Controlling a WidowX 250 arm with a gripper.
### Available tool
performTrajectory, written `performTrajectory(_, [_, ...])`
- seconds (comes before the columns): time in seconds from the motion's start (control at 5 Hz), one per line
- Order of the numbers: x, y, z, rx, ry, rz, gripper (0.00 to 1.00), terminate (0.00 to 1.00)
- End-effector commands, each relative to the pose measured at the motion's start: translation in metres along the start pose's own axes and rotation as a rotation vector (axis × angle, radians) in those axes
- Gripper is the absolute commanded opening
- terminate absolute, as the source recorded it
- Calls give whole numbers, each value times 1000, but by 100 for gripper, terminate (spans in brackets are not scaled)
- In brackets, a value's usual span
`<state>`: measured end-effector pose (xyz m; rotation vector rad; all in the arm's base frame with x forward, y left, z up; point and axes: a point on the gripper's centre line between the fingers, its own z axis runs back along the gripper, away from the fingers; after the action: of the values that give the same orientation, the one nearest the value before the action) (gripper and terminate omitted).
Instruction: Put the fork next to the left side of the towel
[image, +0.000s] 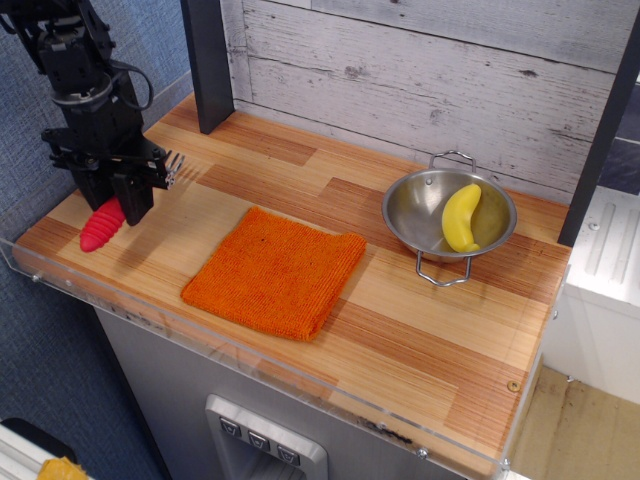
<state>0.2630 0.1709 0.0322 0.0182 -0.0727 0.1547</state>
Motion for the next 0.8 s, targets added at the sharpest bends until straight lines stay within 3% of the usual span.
performTrajectory(0.0, [-7,-3,-15,21,-11,34,0,0])
performTrajectory(0.4, [2,7,-24,-15,-40,45,0,0])
performTrajectory(0.6, [1,8,-20,-32,-46,53,100,0])
